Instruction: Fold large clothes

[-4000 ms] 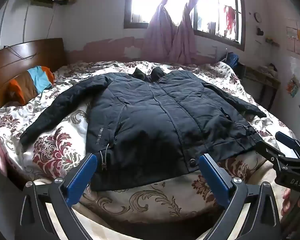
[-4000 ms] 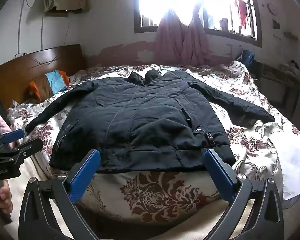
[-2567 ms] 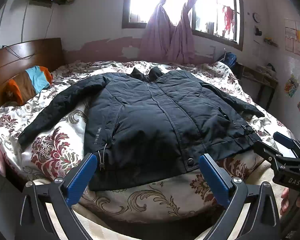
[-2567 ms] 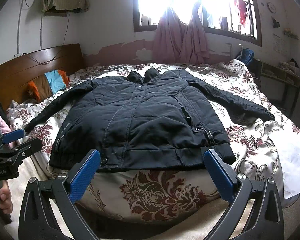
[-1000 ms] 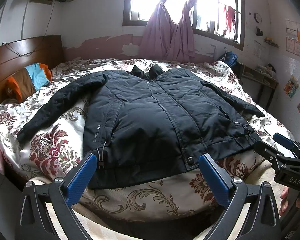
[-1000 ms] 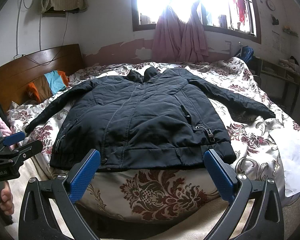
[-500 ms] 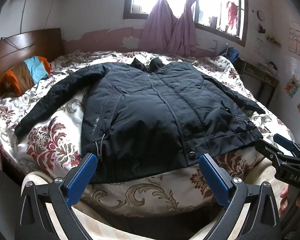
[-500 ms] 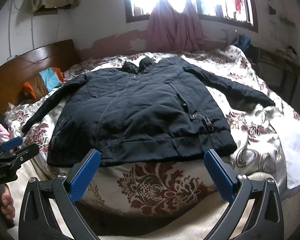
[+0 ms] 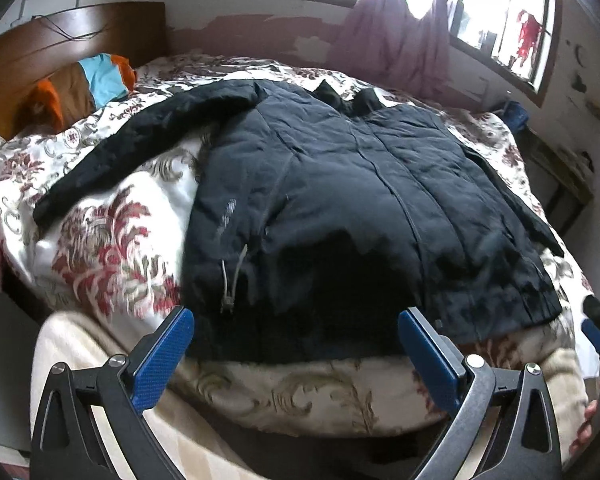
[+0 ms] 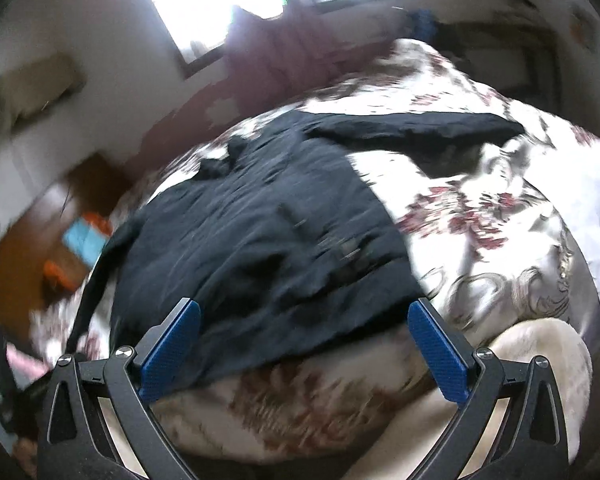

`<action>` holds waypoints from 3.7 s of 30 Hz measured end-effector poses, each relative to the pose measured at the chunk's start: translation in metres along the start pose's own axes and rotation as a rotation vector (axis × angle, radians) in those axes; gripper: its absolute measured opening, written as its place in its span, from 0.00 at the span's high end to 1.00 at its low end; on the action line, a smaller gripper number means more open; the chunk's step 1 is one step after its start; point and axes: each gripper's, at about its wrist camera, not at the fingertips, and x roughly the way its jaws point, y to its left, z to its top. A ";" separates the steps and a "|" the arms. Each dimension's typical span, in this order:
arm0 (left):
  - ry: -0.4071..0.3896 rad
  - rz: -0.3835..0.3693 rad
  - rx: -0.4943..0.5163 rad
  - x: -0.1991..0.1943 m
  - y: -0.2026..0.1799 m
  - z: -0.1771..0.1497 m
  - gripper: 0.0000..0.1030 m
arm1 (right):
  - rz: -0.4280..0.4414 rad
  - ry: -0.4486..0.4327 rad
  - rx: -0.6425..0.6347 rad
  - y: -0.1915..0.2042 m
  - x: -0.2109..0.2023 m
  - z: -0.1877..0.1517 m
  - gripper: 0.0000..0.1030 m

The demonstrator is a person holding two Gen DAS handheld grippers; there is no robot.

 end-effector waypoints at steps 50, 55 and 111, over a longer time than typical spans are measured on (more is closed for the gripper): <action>0.028 0.122 0.423 0.335 -0.382 0.243 0.00 | -0.042 -0.146 0.745 -0.244 0.272 0.183 0.62; 0.030 0.138 0.439 0.342 -0.384 0.237 0.00 | -0.055 -0.159 0.726 -0.243 0.269 0.186 0.82; 0.080 -0.318 -0.107 0.161 0.083 0.183 0.00 | 0.125 0.162 -0.709 0.154 0.138 0.037 0.33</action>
